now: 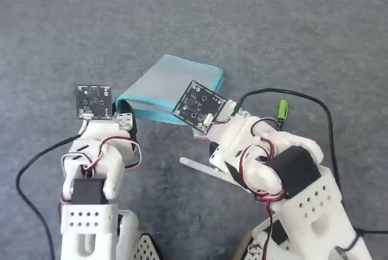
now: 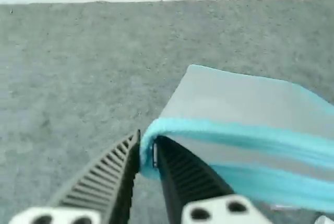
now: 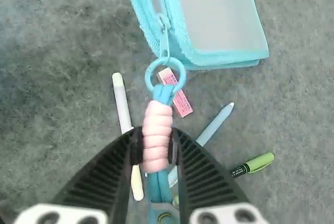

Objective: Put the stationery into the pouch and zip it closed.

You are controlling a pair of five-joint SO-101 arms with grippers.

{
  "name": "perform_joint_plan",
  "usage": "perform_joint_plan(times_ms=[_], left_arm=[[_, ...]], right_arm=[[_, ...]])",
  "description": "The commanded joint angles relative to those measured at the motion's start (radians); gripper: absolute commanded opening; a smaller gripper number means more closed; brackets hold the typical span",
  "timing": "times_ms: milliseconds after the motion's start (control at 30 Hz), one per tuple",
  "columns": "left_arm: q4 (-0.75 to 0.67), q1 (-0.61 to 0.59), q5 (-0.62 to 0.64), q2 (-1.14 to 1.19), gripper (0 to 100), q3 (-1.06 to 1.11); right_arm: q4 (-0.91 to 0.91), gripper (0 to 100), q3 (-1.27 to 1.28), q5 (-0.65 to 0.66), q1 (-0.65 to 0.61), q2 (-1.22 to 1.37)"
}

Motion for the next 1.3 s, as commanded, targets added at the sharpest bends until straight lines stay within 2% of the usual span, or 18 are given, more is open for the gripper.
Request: perform_joint_plan(times_ms=[0,167,233,433,667,767,933,1133,1267], left_arm=[[-0.048,-0.026,0.031,0.021,1,-0.013],[-0.055,-0.026,0.034,0.021,1,-0.013],[-0.055,-0.023,0.034,0.021,1,-0.013],[-0.057,-0.02,0.034,0.018,1,-0.013],[-0.132,-0.021,0.035,0.021,1,0.024],[-0.137,-0.034,0.072,0.021,1,0.031],[-0.137,-0.114,0.083,0.021,1,0.036],[-0.137,-0.123,0.077,0.021,1,0.047],[-0.137,-0.124,0.077,0.021,1,0.054]], right_arm=[[-0.012,0.6,-0.005,0.011,0.016,-0.039],[-0.008,0.6,-0.005,0.014,0.01,-0.039],[0.001,1.5,-0.005,0.015,-0.031,-0.045],[0.047,20.8,-0.009,-0.011,-0.196,-0.051],[0.073,21.5,-0.046,-0.018,-0.188,-0.051],[0.074,21.4,-0.026,-0.032,-0.088,-0.044],[-0.056,19.7,0.184,-0.061,0.13,-0.022],[-0.24,19.9,0.396,-0.068,0.199,0.073],[-0.3,19.9,0.422,-0.098,0.308,0.154]])
